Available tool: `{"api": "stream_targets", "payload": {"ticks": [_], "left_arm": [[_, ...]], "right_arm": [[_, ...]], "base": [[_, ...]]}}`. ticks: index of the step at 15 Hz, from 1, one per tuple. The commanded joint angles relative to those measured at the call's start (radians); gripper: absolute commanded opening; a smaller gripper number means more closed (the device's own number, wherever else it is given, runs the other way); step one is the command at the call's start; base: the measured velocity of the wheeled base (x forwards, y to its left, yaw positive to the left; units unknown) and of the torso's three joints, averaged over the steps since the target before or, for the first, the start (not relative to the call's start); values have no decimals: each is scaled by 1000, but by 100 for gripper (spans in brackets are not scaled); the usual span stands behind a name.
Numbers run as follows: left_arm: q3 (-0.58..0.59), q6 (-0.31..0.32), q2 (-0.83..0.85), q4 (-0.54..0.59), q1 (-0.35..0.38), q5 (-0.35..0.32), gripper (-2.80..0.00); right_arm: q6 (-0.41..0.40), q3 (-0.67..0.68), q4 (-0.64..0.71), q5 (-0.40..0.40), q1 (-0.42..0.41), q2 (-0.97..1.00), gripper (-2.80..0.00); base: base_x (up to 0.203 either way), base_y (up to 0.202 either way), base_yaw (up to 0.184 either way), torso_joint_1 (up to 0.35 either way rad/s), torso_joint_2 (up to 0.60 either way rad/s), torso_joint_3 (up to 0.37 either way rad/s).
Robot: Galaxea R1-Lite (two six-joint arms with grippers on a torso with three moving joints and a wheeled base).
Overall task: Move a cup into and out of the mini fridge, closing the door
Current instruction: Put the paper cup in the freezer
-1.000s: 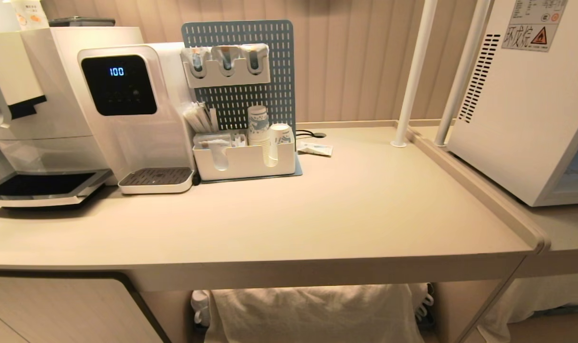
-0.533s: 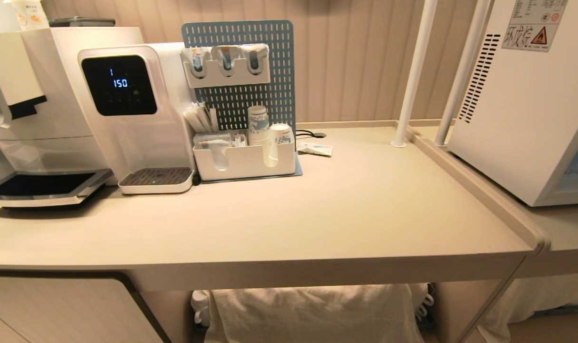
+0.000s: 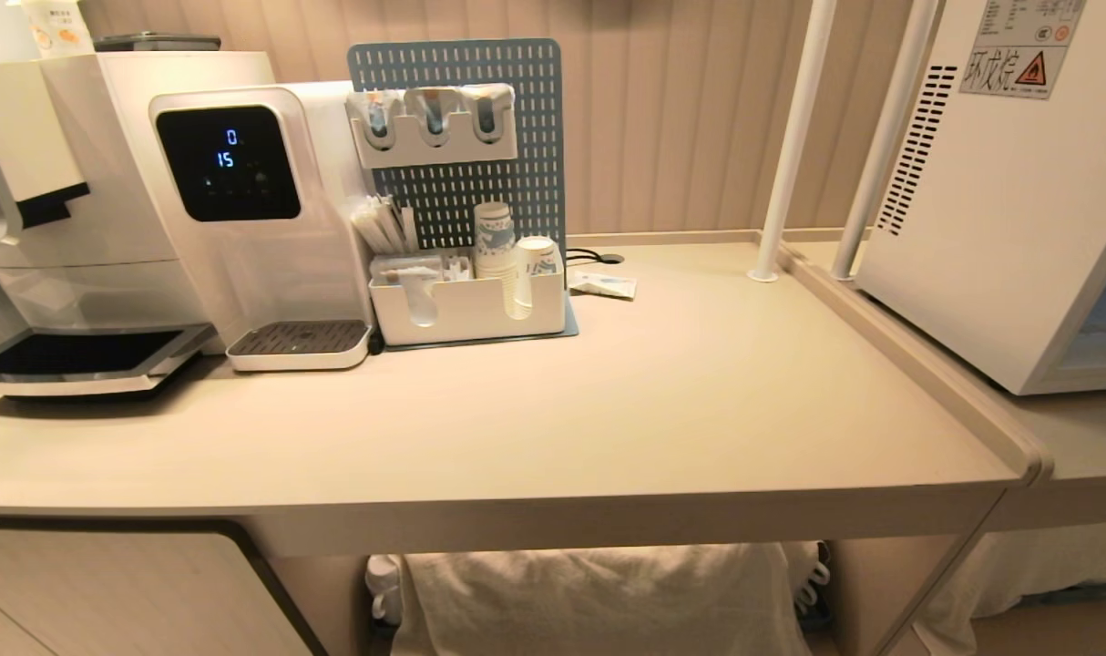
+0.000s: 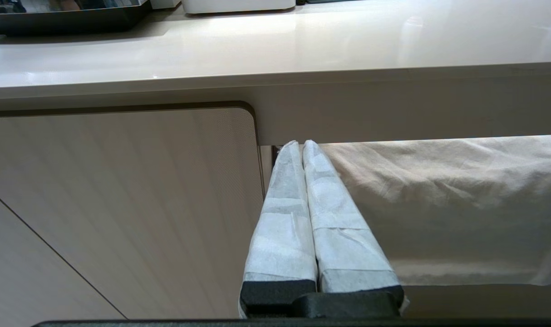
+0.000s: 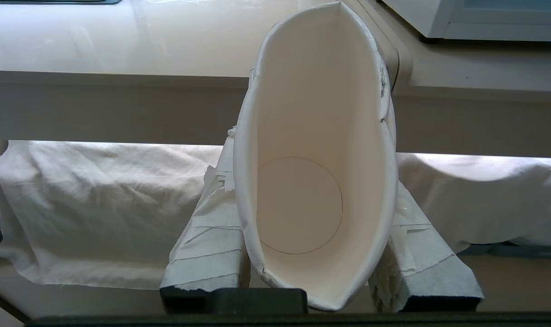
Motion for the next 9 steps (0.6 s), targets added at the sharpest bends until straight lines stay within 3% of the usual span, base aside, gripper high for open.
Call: {"api": "stream_targets", "payload": {"ticks": [1, 9], "left_arm": [[0, 0, 1, 0, 0, 0, -280], [0, 0, 1, 0, 0, 0, -280]], "right_arm": [[-10, 0, -1, 0, 0, 2, -280], [0, 0, 2, 0, 0, 0, -280]], "base": [[0, 0, 0, 0, 0, 0], [0, 0, 0, 0, 0, 0]]}}
